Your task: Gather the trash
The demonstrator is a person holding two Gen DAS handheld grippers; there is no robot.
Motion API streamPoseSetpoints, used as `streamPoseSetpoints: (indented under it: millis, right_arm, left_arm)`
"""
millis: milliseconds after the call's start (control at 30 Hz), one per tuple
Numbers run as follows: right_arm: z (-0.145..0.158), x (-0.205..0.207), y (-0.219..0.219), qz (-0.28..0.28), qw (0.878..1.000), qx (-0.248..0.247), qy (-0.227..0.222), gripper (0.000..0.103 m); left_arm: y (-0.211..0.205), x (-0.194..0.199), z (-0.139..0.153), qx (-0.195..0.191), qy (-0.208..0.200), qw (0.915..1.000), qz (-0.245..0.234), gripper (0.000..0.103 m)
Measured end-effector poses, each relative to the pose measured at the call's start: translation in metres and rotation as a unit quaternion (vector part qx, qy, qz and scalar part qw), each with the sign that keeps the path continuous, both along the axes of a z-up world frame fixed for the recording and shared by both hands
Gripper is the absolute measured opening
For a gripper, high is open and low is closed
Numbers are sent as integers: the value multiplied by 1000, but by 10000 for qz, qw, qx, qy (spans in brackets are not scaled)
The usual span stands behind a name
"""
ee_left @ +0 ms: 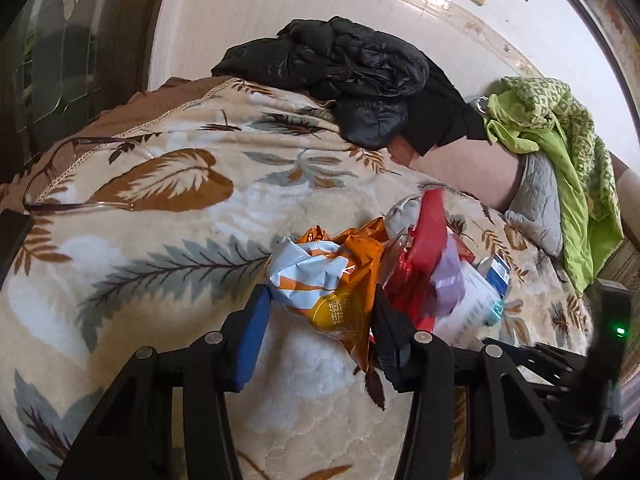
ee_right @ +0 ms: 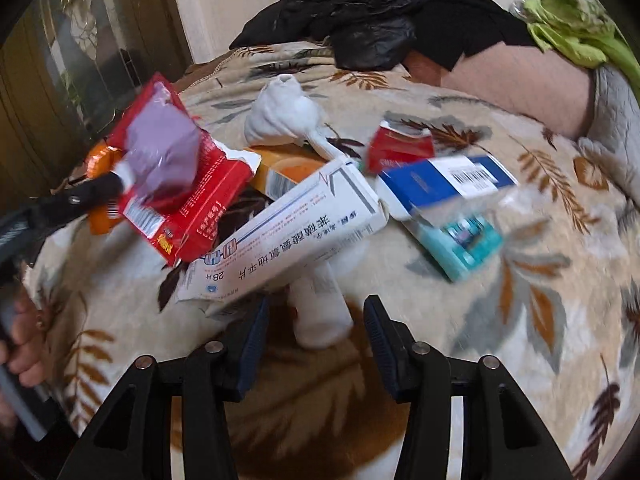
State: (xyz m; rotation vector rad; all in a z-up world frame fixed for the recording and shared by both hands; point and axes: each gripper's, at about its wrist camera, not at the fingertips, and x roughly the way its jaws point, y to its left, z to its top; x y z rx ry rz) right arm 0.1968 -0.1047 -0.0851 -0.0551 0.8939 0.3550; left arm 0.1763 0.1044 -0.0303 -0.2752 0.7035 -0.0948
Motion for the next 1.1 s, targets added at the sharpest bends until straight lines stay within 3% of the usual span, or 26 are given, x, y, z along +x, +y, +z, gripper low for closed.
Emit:
streamPoseSetpoints:
  millis: [133, 300, 467, 567, 700, 833, 900, 967, 1100]
  right_arm:
    - [2, -8, 0, -29, 9998, -177, -76, 34]
    - [5, -25, -28, -499, 9985, -240, 35, 34]
    - [14, -45, -65, -1046, 9945, -78, 46, 34]
    - [13, -55, -74, -1135, 9933, 116, 187, 34]
    - [15, -64, -74, -1102, 9937, 128, 123, 34]
    - [20, -70, -79, -1179, 9927, 266, -8, 33]
    - [22, -74, -83, -1232, 9916, 391, -26, 33]
    - [24, -78, -86, -1286, 9903, 517, -47, 33]
    - [24, -84, -86, -1272, 9899, 620, -27, 33]
  left_arm:
    - [4, 0, -1, 43, 48, 10000, 25, 49]
    - [27, -1, -6, -164, 233, 9990, 358, 50]
    - [42, -3, -12, -392, 332, 9971, 562, 51]
    - [44, -5, -13, -491, 350, 9969, 499, 58]
    - [45, -9, -11, -381, 319, 9970, 592, 58]
    - [36, -30, 10, 234, -285, 9966, 732, 58]
    - [24, -40, 19, 450, -591, 9963, 427, 58]
    - [5, -44, 22, 464, -685, 9964, -208, 58]
    - [-36, -41, 7, 82, -141, 9868, -1612, 58]
